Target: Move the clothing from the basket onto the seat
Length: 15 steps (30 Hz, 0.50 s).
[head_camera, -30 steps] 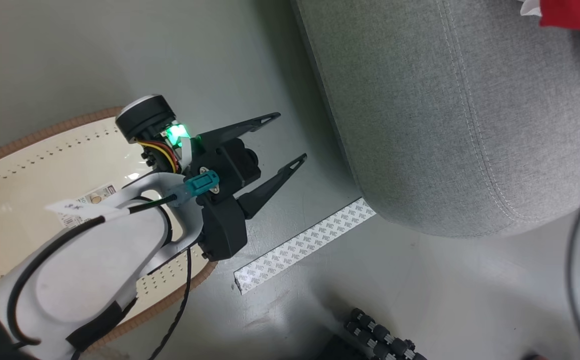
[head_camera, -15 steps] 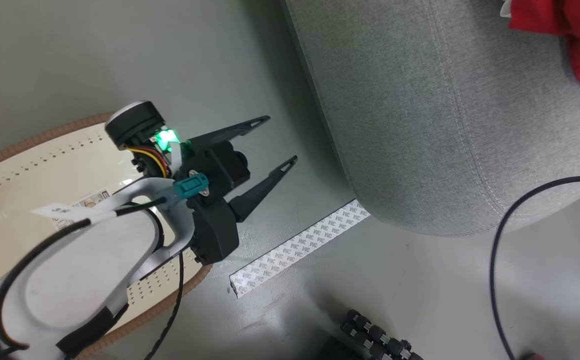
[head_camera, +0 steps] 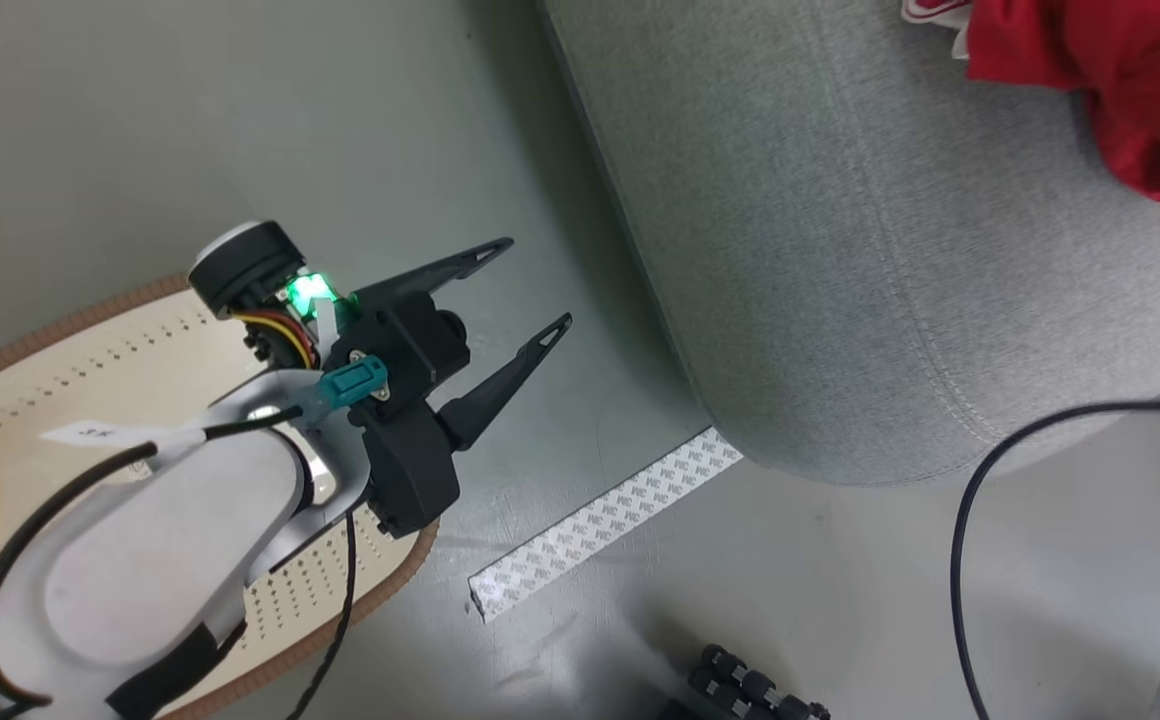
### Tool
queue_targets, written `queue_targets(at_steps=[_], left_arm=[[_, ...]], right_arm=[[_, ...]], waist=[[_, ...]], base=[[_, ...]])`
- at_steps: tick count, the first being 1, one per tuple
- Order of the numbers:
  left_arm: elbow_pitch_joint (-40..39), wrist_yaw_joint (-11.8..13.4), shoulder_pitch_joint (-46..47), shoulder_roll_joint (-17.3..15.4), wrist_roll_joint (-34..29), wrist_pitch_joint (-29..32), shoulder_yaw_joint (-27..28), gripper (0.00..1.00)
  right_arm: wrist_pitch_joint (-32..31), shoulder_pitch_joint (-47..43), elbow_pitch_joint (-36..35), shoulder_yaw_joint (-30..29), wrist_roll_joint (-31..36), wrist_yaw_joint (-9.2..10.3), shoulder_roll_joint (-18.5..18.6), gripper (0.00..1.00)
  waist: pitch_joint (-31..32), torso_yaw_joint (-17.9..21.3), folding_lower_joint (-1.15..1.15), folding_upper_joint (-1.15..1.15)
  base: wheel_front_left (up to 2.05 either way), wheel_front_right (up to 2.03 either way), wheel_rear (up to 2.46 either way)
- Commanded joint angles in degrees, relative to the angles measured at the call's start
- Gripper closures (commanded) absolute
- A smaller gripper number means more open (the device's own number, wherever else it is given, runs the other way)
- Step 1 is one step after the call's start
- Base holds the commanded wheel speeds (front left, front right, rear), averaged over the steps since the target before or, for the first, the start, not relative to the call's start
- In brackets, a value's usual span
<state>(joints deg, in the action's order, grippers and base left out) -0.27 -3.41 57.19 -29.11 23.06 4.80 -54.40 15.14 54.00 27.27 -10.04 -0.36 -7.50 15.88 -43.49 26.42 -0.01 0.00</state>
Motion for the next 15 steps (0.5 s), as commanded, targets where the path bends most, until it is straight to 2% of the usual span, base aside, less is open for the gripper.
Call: queue_targets(at_steps=[1,9,13,15], left_arm=[[0.22,0.21,-1.35,-0.42,0.59,-0.51,0.08,0.00],[1.08,1.99,-3.55,-0.57,1.66,-3.16,1.04,0.00],[2.10,3.06,-5.41,-0.27,2.50,-5.58,1.46,0.00],[3.35,4.26,-7.44,-0.09,3.36,-8.03,2.29,0.00]], right_arm=[[0.05,-1.46,-0.77,-0.13,0.41,0.02,-0.48,0.00],[0.04,-8.40,-6.75,0.88,1.73,0.02,-2.47,0.00],[0.04,-13.18,-9.43,0.54,3.06,0.02,-3.30,0.00],[0.04,-17.13,-10.85,0.77,3.21,0.02,-4.92,0.00]], waist=[[1.17,0.26,0.01,0.00],[4.98,1.21,0.01,0.00],[7.50,0.40,0.01,0.00],[9.79,-0.45,0.01,0.00]], base=[[0.00,0.00,0.00],[0.00,0.00,0.00],[0.00,0.00,0.00],[0.00,0.00,0.00]])
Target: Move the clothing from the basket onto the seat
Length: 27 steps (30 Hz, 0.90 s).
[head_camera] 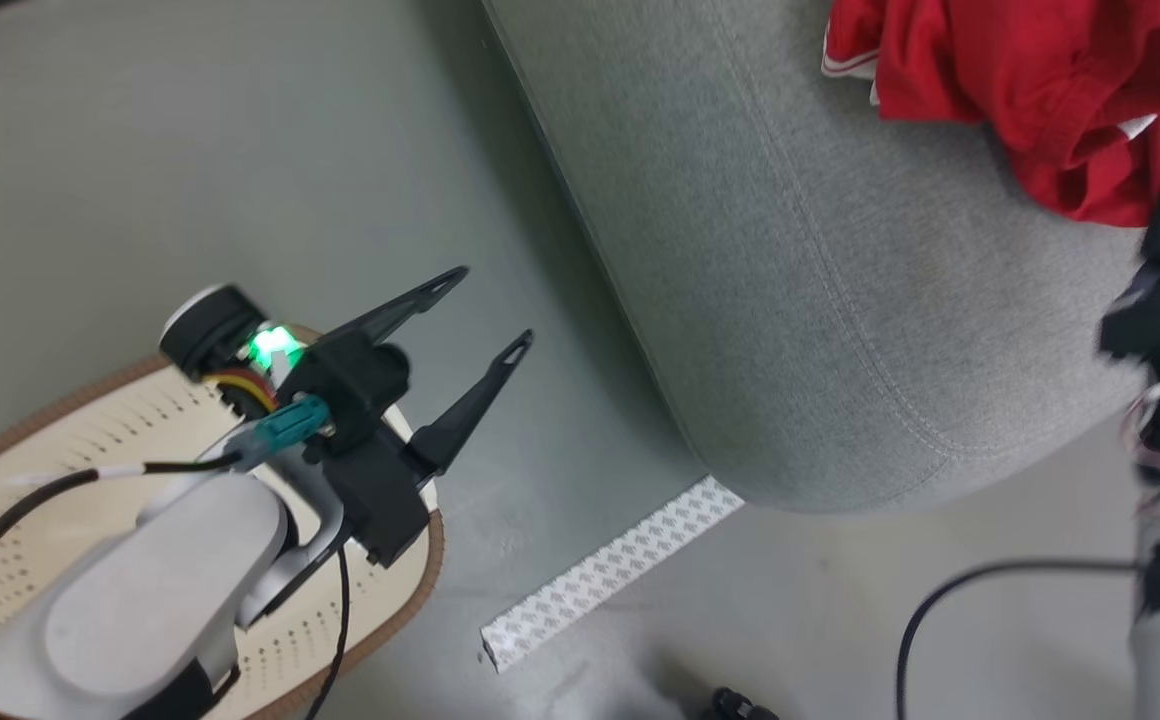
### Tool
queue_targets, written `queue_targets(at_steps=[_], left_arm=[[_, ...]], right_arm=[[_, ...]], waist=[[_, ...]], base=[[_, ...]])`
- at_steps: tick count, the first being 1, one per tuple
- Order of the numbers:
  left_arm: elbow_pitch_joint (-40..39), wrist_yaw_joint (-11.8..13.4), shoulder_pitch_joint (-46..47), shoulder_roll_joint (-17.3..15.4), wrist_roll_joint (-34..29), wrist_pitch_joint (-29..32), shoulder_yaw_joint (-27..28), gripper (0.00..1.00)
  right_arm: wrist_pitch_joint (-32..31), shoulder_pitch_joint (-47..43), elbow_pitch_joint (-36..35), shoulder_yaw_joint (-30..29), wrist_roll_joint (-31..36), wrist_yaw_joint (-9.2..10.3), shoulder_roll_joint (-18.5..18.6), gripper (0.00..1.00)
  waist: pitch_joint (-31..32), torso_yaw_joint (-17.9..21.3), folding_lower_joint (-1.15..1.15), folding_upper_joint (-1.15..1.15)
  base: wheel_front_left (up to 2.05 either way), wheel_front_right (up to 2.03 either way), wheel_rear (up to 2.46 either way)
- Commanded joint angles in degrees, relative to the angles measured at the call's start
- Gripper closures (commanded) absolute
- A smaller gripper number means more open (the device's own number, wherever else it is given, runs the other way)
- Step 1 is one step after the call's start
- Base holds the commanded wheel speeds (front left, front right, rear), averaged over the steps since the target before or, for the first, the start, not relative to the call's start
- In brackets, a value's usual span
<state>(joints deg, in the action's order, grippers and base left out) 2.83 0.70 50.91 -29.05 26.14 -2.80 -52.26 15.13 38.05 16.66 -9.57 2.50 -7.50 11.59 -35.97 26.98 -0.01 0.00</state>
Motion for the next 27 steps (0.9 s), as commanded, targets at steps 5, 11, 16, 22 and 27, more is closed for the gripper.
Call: queue_targets(at_steps=[5,11,16,22,27], left_arm=[[1.79,1.59,-3.67,0.35,1.49,-3.65,0.87,0.00],[4.76,4.46,-7.79,1.70,2.84,-8.53,2.38,0.00],[7.60,7.12,-12.35,3.07,5.56,-11.45,5.40,0.00],[8.67,9.93,-19.42,4.61,8.07,-12.46,12.23,0.00],[6.71,10.66,-26.43,7.11,6.19,-12.41,19.65,0.00]], right_arm=[[0.06,-5.94,-1.90,2.58,0.70,0.02,-1.95,0.00],[0.06,-10.24,-1.13,9.90,-1.48,0.02,-2.10,0.00],[0.05,-11.58,0.21,17.96,-4.80,0.02,-1.48,0.00],[0.06,-10.58,4.35,28.23,-9.83,0.02,0.61,0.00],[0.06,-10.13,5.76,34.16,-13.19,0.02,1.37,0.00]], waist=[[5.60,-2.85,0.01,0.00],[10.73,-7.10,0.01,0.00],[14.85,-11.31,0.01,0.00],[19.46,-16.24,0.01,0.00],[22.71,-20.37,0.01,0.00]], base=[[0.00,0.00,0.00],[0.00,0.00,0.00],[0.00,0.00,0.00],[0.00,0.00,0.00],[0.00,0.00,0.00]])
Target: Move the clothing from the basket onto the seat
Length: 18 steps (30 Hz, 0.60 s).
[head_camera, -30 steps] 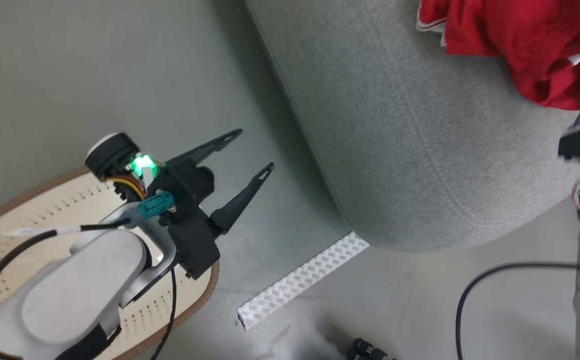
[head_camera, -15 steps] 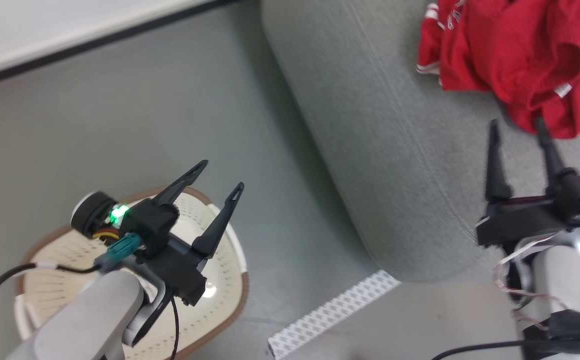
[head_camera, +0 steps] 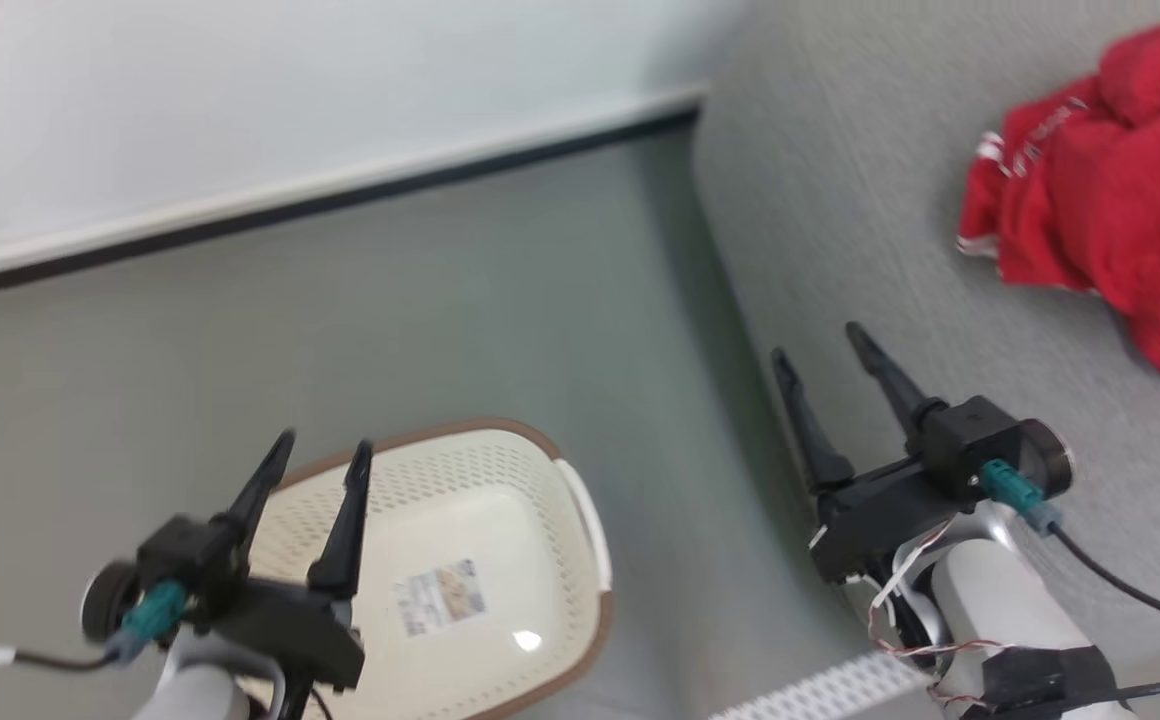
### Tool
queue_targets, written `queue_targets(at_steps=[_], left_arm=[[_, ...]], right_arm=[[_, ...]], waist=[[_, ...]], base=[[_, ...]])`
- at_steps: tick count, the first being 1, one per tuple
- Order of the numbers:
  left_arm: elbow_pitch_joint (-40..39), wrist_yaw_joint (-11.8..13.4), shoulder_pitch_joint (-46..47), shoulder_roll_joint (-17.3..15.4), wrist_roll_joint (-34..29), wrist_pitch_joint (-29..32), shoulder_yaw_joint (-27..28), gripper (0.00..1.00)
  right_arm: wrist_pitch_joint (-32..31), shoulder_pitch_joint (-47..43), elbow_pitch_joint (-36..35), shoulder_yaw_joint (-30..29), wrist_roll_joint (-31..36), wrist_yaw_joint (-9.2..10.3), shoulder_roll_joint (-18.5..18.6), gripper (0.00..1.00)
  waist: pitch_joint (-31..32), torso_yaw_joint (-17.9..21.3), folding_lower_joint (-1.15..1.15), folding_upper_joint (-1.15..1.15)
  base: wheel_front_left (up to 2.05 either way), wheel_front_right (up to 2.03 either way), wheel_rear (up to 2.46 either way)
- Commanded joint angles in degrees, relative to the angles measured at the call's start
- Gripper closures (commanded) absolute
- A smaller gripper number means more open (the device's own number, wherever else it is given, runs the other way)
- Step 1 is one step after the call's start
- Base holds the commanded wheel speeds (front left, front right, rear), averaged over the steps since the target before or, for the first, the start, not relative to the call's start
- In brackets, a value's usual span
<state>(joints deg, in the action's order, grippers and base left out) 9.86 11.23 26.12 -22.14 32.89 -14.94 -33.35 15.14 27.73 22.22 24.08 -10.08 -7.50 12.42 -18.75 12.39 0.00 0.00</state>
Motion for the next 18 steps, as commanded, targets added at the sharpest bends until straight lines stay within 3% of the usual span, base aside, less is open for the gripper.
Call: queue_targets(at_steps=[1,11,18], left_arm=[[-0.51,0.06,-2.77,0.63,-1.16,-0.28,1.98,0.00],[-1.63,0.17,-13.60,4.70,-7.97,-0.30,14.71,0.00],[-7.76,0.31,-22.67,7.97,-12.84,-0.30,22.80,0.00]], right_arm=[[0.04,0.23,0.40,1.24,-1.09,0.02,0.67,0.00],[0.05,-1.89,0.99,6.56,-5.71,0.02,1.52,0.00],[0.05,-6.26,-2.09,3.90,-5.91,0.02,0.61,0.00]], waist=[[6.07,-6.48,0.00,0.00],[12.51,-12.21,0.00,0.00],[17.58,-13.59,0.00,0.00]], base=[[0.00,0.00,0.00],[0.00,0.00,0.00],[0.00,0.00,0.00]])
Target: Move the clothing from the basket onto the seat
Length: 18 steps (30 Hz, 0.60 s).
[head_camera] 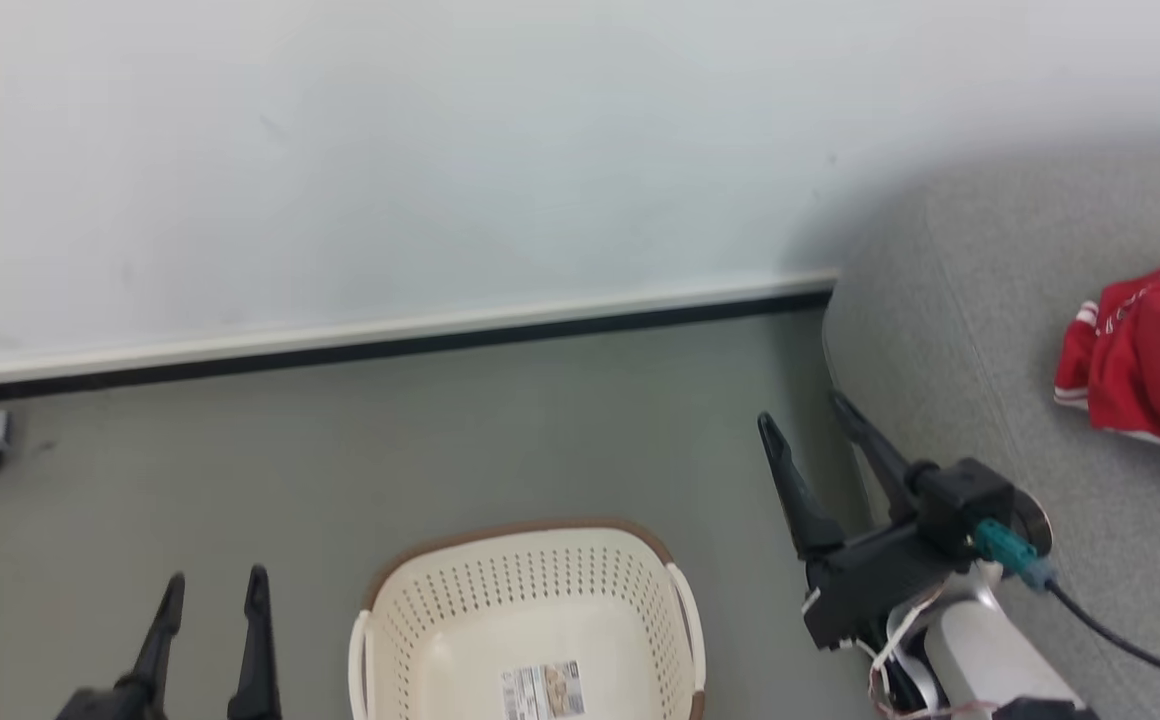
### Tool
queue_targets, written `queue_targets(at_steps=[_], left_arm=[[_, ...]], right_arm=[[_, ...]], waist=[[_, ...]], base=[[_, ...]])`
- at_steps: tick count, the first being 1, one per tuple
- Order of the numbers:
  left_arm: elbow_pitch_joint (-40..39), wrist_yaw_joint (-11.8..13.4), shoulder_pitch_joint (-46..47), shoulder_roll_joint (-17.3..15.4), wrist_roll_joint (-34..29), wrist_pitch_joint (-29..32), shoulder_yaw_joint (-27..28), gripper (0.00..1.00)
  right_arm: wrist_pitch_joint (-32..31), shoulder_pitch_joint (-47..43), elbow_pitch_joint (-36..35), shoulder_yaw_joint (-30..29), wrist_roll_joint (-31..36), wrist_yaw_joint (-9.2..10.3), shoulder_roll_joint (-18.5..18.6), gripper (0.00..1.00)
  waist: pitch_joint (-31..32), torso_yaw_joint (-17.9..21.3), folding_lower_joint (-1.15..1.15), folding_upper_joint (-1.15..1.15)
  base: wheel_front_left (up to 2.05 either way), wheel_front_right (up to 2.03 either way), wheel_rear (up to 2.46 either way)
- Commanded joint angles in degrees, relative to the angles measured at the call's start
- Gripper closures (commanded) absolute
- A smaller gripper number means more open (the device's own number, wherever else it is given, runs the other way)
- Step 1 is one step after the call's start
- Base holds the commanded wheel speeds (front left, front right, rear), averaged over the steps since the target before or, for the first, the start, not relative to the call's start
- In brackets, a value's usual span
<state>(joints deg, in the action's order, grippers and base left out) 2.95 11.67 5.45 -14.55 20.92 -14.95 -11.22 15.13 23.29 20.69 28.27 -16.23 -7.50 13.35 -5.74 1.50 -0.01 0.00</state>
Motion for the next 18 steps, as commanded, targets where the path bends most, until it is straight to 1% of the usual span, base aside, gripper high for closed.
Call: queue_targets(at_steps=[1,2,4,6,9,11,14,15,18], left_arm=[[-1.92,-0.44,-3.23,0.55,-1.56,-0.29,1.77,0.00],[-1.92,-0.44,-3.23,0.55,-1.56,-0.29,1.77,0.00],[-4.05,-1.51,-5.33,1.07,-2.63,-0.28,3.27,0.00],[-7.24,-2.46,-8.31,1.99,-5.23,-0.29,5.65,0.00],[-8.93,-2.86,-10.08,2.53,-6.85,-0.28,7.14,0.00],[-10.61,-3.08,-11.67,3.44,-8.58,-0.29,8.52,0.00],[-12.08,-4.20,-14.09,4.99,-9.43,-0.29,10.05,0.00],[-12.46,-5.54,-14.71,5.63,-8.93,-0.29,9.98,0.00],[-13.38,-8.50,-16.40,6.83,-8.82,-0.29,11.07,0.00]], right_arm=[[0.06,-2.70,-1.21,-0.80,0.70,0.02,-0.56,0.00],[0.06,-2.70,-1.21,-0.80,0.70,0.02,-0.56,0.00],[0.05,-4.28,-2.86,-1.65,1.53,0.02,-1.26,0.00],[0.06,-7.00,-5.12,-3.35,1.74,0.02,-2.25,0.00],[0.06,-8.63,-7.05,-4.43,2.30,0.02,-2.55,0.00],[0.05,-10.46,-8.88,-5.10,2.58,0.02,-2.99,0.00],[0.05,-13.27,-11.63,-5.55,2.87,0.02,-2.94,0.00],[0.05,-14.12,-12.49,-5.41,3.03,0.02,-2.64,0.00],[0.05,-16.74,-14.96,-5.20,4.87,0.02,-1.86,0.00]], waist=[[5.09,-2.65,0.01,0.00],[5.09,-2.65,0.01,0.00],[5.75,-2.36,0.01,0.00],[6.58,-1.83,0.01,0.00],[7.08,-1.49,0.01,0.00],[7.62,-1.06,0.01,0.00],[8.46,-0.69,0.01,0.00],[8.75,-0.59,0.01,0.00],[9.47,-0.53,0.01,0.00]], base=[[0.00,0.00,0.00],[0.00,0.00,0.00],[0.00,0.00,0.00],[0.00,0.00,0.00],[0.00,0.00,0.00],[0.00,0.00,0.00],[0.00,0.00,0.00],[0.00,0.00,0.00],[0.00,0.00,0.00]])
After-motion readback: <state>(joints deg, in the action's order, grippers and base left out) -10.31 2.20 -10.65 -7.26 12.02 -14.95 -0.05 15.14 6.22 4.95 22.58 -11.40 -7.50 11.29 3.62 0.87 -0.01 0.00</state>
